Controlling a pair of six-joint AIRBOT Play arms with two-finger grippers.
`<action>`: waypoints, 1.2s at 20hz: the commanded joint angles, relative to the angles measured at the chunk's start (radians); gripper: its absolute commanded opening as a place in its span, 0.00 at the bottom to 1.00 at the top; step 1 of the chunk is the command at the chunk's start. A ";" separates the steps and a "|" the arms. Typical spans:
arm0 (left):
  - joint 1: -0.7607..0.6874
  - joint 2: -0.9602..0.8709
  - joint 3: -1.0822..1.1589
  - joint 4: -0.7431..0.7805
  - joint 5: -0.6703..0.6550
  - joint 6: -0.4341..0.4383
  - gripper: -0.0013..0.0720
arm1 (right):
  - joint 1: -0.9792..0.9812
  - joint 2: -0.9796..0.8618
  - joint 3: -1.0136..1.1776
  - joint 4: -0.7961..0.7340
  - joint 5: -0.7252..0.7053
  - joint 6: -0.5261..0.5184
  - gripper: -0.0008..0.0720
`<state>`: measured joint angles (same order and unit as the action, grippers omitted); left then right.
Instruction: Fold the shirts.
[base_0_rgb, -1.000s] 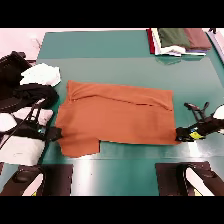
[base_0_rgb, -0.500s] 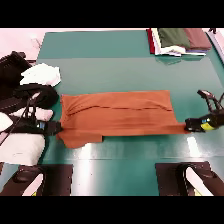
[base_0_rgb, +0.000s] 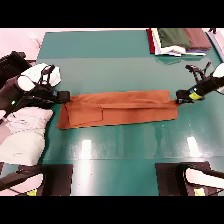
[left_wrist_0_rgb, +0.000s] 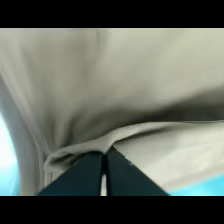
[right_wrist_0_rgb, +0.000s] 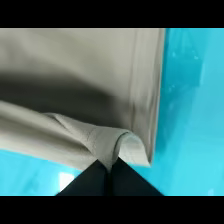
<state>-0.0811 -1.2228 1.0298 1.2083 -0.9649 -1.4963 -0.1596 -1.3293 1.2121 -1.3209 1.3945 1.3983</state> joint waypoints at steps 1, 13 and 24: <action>0.001 -0.094 0.091 0.000 0.068 0.001 0.86 | -0.026 -0.128 0.109 0.130 -0.048 -0.005 0.44; -0.117 -0.107 0.156 -0.127 0.015 0.012 0.05 | -0.327 -0.236 -0.104 0.305 -0.010 -0.219 0.74; -0.401 -0.367 0.251 -0.312 0.162 0.002 0.05 | -0.151 -0.238 0.027 0.544 -0.034 -0.289 0.04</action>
<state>-0.4328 -1.5112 1.2304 0.9550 -0.8330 -1.4921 -0.3435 -1.6073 1.1629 -0.8097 1.2987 1.1152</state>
